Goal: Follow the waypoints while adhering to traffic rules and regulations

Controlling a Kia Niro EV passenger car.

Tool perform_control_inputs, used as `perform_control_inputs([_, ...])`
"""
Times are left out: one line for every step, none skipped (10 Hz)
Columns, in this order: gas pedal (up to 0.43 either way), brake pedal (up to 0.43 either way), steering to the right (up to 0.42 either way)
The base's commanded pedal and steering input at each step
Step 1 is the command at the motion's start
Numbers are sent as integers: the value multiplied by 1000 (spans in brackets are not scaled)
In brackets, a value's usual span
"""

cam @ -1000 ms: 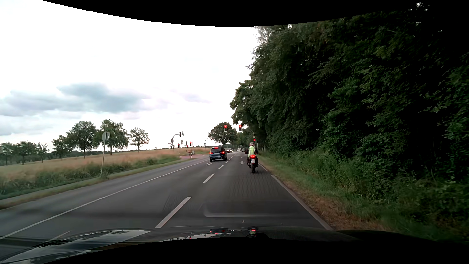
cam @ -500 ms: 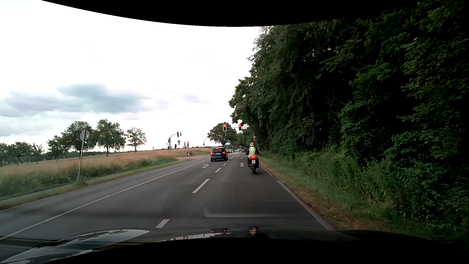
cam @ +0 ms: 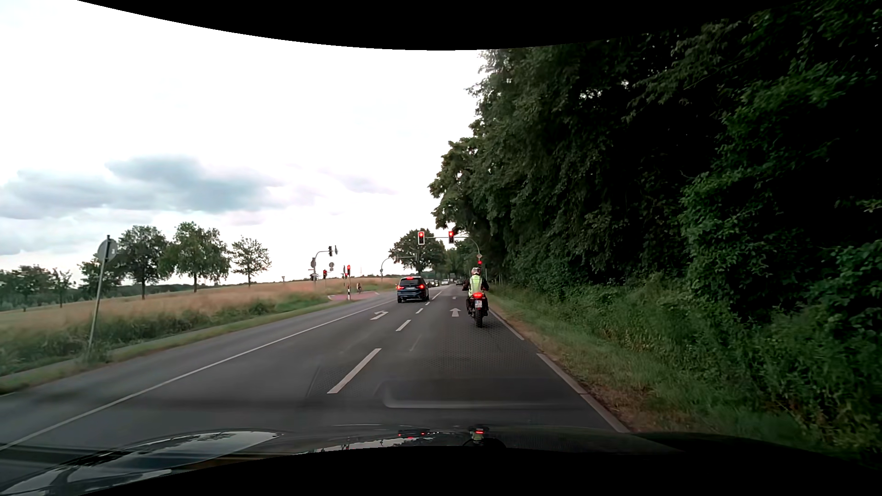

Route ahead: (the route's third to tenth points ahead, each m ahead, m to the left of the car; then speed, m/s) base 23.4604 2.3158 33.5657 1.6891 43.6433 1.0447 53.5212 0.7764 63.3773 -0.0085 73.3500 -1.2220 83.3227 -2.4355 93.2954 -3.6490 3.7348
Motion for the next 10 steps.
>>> perform_control_inputs([0, 0, 0])
perform_control_inputs([0, 0, 0])
perform_control_inputs([0, 0, 0])
perform_control_inputs([0, 0, 0])
perform_control_inputs([0, 0, 0])
perform_control_inputs([0, 0, 0])
perform_control_inputs([0, 0, 0])
perform_control_inputs([0, 0, 0])
perform_control_inputs([0, 0, 0])
perform_control_inputs([0, 0, 0])
